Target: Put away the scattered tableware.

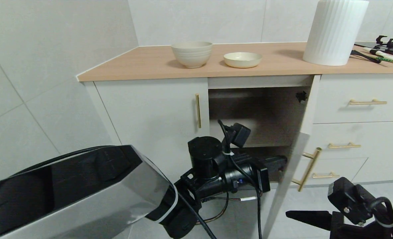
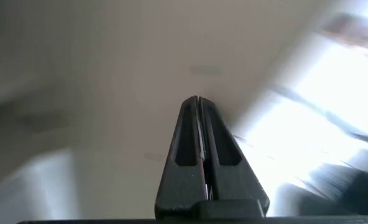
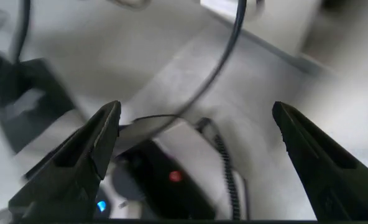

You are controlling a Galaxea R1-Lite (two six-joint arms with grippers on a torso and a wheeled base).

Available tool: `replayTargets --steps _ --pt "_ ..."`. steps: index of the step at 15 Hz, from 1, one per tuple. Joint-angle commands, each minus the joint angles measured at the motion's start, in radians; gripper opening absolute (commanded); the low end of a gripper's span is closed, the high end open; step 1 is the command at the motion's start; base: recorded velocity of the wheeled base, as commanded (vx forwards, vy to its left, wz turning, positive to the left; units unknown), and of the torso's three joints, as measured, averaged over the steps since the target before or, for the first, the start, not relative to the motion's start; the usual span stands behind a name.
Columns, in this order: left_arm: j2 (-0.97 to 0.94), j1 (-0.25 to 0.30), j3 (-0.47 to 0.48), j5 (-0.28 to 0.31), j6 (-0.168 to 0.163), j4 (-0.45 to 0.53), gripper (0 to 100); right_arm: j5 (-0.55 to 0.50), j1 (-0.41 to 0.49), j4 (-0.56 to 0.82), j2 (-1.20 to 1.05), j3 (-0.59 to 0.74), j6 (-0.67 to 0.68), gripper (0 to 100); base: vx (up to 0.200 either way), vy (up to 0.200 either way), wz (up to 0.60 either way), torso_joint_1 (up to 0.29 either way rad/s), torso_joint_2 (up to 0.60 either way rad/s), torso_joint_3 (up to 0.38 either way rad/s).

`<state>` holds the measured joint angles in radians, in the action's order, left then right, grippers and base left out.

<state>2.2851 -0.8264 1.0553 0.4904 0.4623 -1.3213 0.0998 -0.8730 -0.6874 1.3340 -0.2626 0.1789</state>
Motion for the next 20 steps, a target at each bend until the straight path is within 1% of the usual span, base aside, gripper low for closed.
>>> replayTargets --steps 1,2,3,4,5,6,7,8,10,11,12,13,14,15,16,18,19,20 --pt "-0.010 -0.017 -0.028 0.028 0.007 -0.015 0 0.047 -0.008 0.005 -0.070 0.006 0.001 100 0.000 0.000 0.00 0.000 0.00 0.000" --pt "-0.007 -0.019 -0.035 0.028 0.004 -0.024 0 0.104 -0.006 0.009 -0.102 0.006 0.001 100 0.000 0.000 0.00 0.000 0.00 0.000" --pt "-0.009 -0.010 -0.054 0.025 0.001 -0.024 0 0.104 -0.004 0.009 -0.099 0.006 0.001 100 0.000 0.000 0.00 0.000 0.00 0.000" --pt "-0.009 0.013 -0.066 0.025 -0.013 -0.026 0 0.103 -0.001 0.009 -0.093 0.006 0.001 100 0.000 0.000 0.00 0.000 0.00 0.000" --pt "-0.007 0.036 -0.066 0.023 -0.039 -0.024 0 0.100 0.003 0.009 -0.088 0.005 0.001 100 0.000 0.000 0.00 0.000 0.00 0.000" --pt "-0.010 0.052 -0.064 0.023 -0.053 -0.022 0 0.095 0.003 0.009 -0.087 0.003 0.001 100 0.000 0.000 0.00 0.000 0.00 0.000" --pt "-0.027 0.072 -0.072 0.022 -0.059 -0.018 0 0.077 0.012 0.009 -0.081 -0.001 0.001 100 0.000 0.000 0.00 0.000 0.00 0.000" --pt "-0.053 0.087 -0.097 0.020 -0.060 0.005 0 0.058 0.034 0.009 -0.069 -0.007 0.001 100 0.000 0.000 0.00 0.000 0.00 0.000" --pt "-0.141 0.112 -0.120 0.019 -0.065 0.137 0 0.021 0.055 0.009 -0.045 -0.026 0.002 100 0.000 0.000 0.00 0.000 0.00 0.000" --pt "-0.188 0.124 -0.127 0.019 -0.080 0.203 0 0.005 0.063 0.006 -0.029 -0.038 0.002 100 0.000 0.000 0.00 0.000 0.00 0.000" --pt "-0.213 0.131 -0.138 0.019 -0.093 0.238 0 -0.005 0.068 0.006 -0.019 -0.047 0.005 100 0.000 0.000 0.00 0.000 0.00 0.000" --pt "-0.254 0.141 -0.152 0.017 -0.117 0.281 0 -0.026 0.069 0.002 -0.010 -0.055 0.016 100 0.000 0.000 0.00 0.000 0.00 0.000" --pt "-0.299 0.153 -0.172 -0.006 -0.133 0.315 0 -0.054 0.068 0.008 -0.001 -0.070 0.030 100 0.000 0.000 0.00 0.000 0.00 0.000" --pt "-0.323 0.156 -0.182 -0.029 -0.134 0.330 0 -0.065 0.069 0.008 0.002 -0.072 0.031 100 0.000 0.000 0.00 0.000 0.00 0.000" --pt "-0.354 0.162 -0.212 -0.058 -0.136 0.370 0 -0.091 0.069 0.009 0.008 -0.086 0.031 100 0.000 0.000 0.00 0.000 0.00 0.000" --pt "-0.397 0.174 -0.261 -0.095 -0.140 0.398 0 -0.173 0.069 0.009 0.040 -0.110 0.030 100 0.000 0.000 0.00 0.000 0.00 0.000" --pt "-0.441 0.217 -0.316 -0.112 -0.159 0.396 0 -0.238 0.069 0.009 0.062 -0.130 0.030 100 0.000 0.000 0.00 0.000 0.00 0.000" --pt "-0.489 0.273 -0.357 -0.113 -0.185 0.398 0 -0.246 0.072 0.009 0.070 -0.152 0.028 100 0.000 0.000 0.00 0.000 0.00 0.000"
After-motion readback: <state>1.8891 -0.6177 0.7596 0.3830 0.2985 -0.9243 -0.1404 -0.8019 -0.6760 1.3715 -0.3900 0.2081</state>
